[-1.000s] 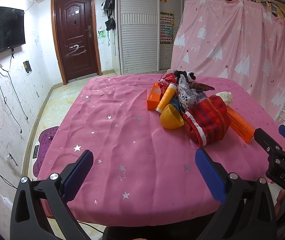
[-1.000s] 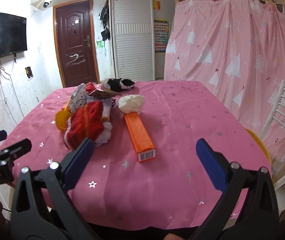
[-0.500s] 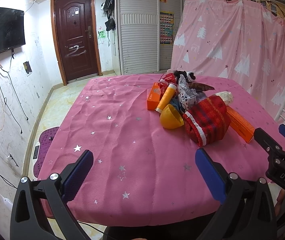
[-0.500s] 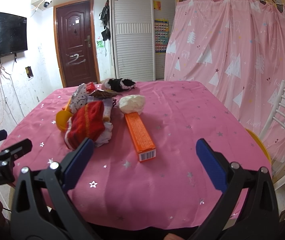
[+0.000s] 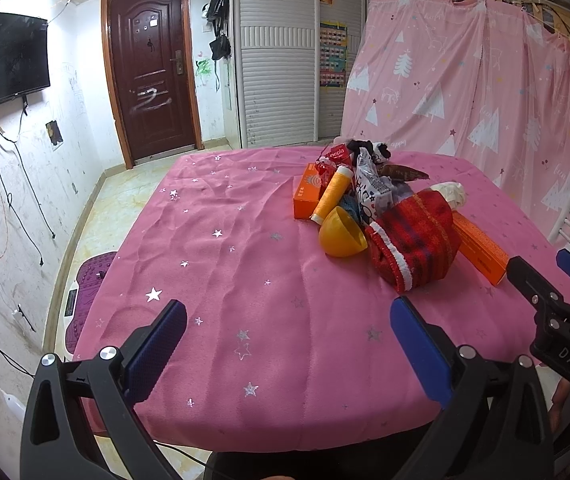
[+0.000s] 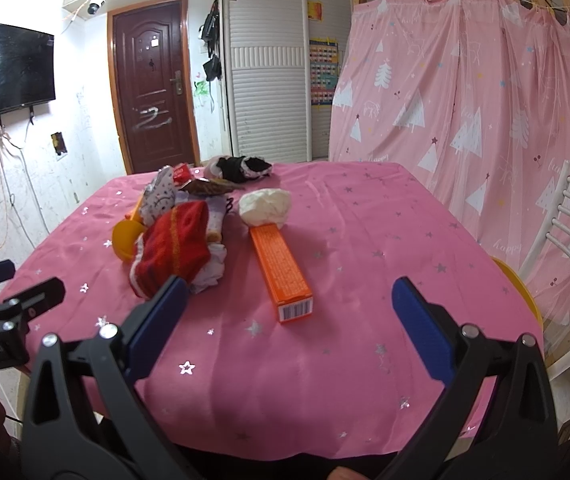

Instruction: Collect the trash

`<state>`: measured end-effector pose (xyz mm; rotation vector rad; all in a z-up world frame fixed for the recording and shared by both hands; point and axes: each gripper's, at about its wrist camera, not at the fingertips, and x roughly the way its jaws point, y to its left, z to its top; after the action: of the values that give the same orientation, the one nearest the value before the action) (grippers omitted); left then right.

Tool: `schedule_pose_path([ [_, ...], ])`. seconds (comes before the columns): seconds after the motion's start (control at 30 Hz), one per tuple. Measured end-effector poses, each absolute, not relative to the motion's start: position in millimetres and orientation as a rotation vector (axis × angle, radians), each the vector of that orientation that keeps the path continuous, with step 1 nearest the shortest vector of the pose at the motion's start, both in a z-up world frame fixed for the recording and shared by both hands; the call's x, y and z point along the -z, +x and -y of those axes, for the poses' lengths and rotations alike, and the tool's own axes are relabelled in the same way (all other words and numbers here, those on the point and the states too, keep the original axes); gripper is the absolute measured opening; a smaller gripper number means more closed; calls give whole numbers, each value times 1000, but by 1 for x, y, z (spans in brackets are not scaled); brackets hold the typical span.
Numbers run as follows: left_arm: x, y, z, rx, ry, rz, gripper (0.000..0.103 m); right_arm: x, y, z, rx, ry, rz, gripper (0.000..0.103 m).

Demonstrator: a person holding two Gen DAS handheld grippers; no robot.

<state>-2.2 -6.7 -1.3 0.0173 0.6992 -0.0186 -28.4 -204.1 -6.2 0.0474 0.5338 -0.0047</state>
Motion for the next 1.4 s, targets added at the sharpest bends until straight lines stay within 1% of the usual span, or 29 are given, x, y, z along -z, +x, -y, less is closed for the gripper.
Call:
schedule_pose_path([
  [0.5,-1,9,-1,64,-26,-719,95,1,-19,206,-31,68,-524,98],
  [0.93,-7,79,9,58,-75,-786,94,0,20,229,-144,166,-617,98],
  [0.97,-7,83,10,52,-76,-794,93,0,22,229,-151,162,-623,98],
  [1.03,-4,93,12,43,-76,-817,87,2,25,230,-169,158,-638,96],
  [1.07,-1,97,13,41,-79,-833,78,2,26,230,-174,157,-643,94],
  [1.1,2,100,13,39,-82,-846,67,3,29,230,-185,153,-654,90],
  [1.13,5,103,14,38,-86,-863,63,4,30,230,-193,151,-665,85],
  [1.17,8,108,15,39,-95,-877,59,6,33,229,-199,147,-674,83],
  [1.23,12,113,15,35,-101,-890,56,9,35,227,-209,135,-687,77],
  [1.3,16,117,16,34,-100,-901,53,12,39,225,-219,123,-702,72],
  [1.4,21,122,17,45,-112,-927,52,16,44,223,-223,108,-729,71],
])
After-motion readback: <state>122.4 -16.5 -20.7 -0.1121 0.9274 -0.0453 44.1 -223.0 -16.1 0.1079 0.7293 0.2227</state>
